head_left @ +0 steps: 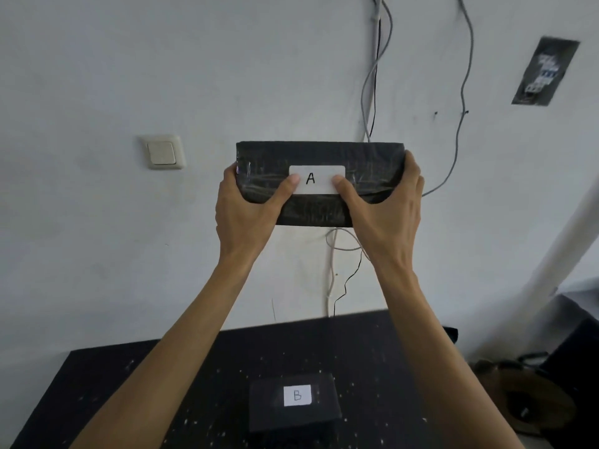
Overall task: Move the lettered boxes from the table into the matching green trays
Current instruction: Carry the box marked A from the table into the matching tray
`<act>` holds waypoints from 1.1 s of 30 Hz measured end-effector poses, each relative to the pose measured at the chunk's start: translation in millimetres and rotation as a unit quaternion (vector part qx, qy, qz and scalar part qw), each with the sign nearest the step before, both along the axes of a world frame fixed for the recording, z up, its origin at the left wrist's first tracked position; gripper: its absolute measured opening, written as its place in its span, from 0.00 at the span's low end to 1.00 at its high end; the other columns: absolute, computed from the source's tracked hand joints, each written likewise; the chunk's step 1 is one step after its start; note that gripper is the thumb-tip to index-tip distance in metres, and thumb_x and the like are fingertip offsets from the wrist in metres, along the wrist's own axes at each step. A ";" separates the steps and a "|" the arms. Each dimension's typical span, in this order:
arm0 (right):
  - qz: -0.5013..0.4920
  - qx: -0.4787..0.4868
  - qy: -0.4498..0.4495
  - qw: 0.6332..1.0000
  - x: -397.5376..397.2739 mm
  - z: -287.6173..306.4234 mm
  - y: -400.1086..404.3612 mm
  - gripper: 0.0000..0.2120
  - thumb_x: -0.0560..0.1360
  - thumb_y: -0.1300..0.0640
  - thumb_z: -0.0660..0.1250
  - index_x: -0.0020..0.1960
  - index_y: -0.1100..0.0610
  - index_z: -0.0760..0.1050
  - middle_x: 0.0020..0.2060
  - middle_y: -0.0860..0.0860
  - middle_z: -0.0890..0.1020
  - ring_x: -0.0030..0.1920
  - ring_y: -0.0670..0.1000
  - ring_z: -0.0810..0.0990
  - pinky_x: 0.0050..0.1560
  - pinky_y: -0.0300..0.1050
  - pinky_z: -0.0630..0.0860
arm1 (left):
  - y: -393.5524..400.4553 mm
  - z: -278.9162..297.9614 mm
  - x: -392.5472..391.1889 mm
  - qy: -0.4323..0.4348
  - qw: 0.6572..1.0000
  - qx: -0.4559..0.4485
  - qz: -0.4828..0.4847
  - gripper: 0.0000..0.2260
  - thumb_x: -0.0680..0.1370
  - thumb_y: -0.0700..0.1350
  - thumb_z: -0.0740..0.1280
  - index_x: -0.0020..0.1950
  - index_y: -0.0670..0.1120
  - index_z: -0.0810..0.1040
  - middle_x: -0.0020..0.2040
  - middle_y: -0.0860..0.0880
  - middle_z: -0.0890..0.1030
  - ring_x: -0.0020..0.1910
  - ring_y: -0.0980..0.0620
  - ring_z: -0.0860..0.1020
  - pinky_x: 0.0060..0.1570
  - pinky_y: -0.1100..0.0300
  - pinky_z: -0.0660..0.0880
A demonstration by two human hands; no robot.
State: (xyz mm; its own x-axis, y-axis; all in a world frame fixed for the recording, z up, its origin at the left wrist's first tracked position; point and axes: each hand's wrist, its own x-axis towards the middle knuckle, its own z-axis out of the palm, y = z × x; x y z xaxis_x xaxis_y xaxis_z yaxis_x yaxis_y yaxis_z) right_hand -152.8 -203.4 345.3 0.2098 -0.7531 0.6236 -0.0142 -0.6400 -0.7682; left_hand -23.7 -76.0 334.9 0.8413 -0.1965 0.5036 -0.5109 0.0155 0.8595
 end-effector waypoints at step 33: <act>0.468 0.009 0.369 0.803 211.9 -204.8 495.0 0.57 0.68 0.39 0.76 0.80 0.52 0.40 0.73 0.53 0.69 0.71 0.57 0.70 0.68 0.59 0.72 | 598.2 -203.3 121.1 0.255 0.909 0.159 0.289 0.31 0.67 0.70 0.70 0.60 0.50 0.75 0.49 0.54 0.78 0.48 0.52 0.77 0.47 0.58 0.72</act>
